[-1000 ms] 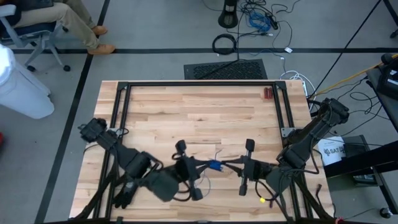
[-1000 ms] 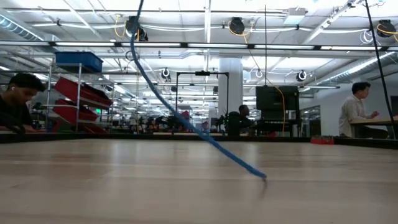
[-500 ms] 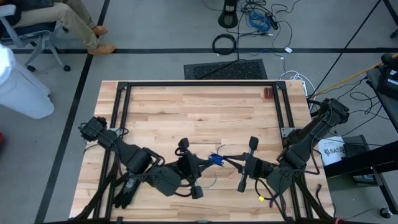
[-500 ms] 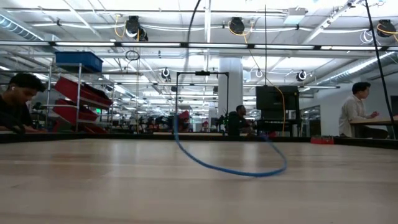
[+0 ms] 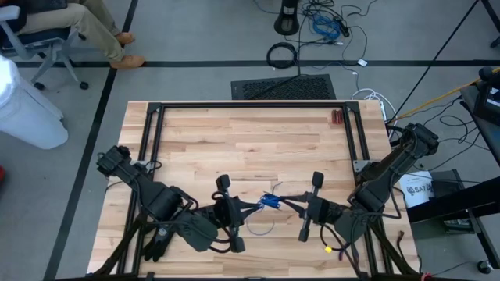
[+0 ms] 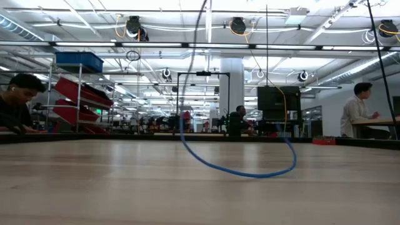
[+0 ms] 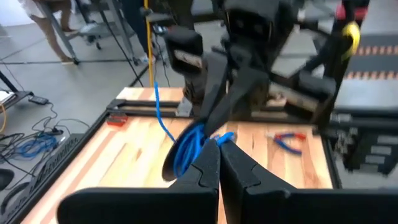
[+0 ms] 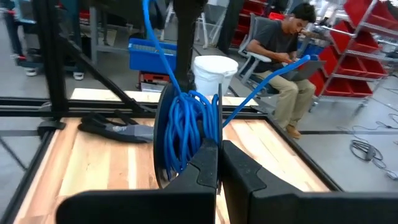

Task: Coil cords
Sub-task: Coil the blue wire onto the spool

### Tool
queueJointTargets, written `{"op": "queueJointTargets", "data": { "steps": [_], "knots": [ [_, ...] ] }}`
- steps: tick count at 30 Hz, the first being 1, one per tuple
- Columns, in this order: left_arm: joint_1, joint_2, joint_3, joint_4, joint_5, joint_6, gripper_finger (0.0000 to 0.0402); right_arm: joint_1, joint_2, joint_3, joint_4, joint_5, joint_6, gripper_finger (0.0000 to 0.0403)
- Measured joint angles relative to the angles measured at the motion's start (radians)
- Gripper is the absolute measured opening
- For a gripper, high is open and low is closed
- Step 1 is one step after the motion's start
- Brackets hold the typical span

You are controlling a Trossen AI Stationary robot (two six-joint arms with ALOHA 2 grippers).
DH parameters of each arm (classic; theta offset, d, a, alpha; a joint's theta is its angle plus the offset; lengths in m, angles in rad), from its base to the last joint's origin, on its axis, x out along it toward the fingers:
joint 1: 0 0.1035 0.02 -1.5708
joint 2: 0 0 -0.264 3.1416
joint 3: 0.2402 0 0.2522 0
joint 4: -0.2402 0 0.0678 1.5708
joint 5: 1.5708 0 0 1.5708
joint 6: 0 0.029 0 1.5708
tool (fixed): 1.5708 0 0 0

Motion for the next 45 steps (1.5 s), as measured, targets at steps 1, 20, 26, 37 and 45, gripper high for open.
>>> {"op": "queueJointTargets", "data": {
  "steps": [1,20,26,37,45],
  "knots": [
    [0.0,-0.001,0.0,-0.017,0.01,-0.001,0.0,0.0,0.0,0.0,0.0,-0.014,-0.002,0.0],
    [0.001,-0.005,0.0,-0.101,0.054,-0.003,0.0,-0.003,0.0,0.0,0.003,-0.102,0.008,0.0],
    [0.022,-0.005,0.005,-0.052,0.039,-0.051,0.0,-0.003,-0.001,0.0,0.003,-0.097,0.006,0.0],
    [0.044,-0.004,0.014,-0.044,0.068,-0.209,0.0,-0.009,-0.001,0.0,0.002,0.03,0.022,0.0],
    [0.073,0.045,0.014,0.143,0.089,-0.136,0.0,-0.009,-0.001,0.0,0.003,0.062,0.035,0.0]
  ]
}}
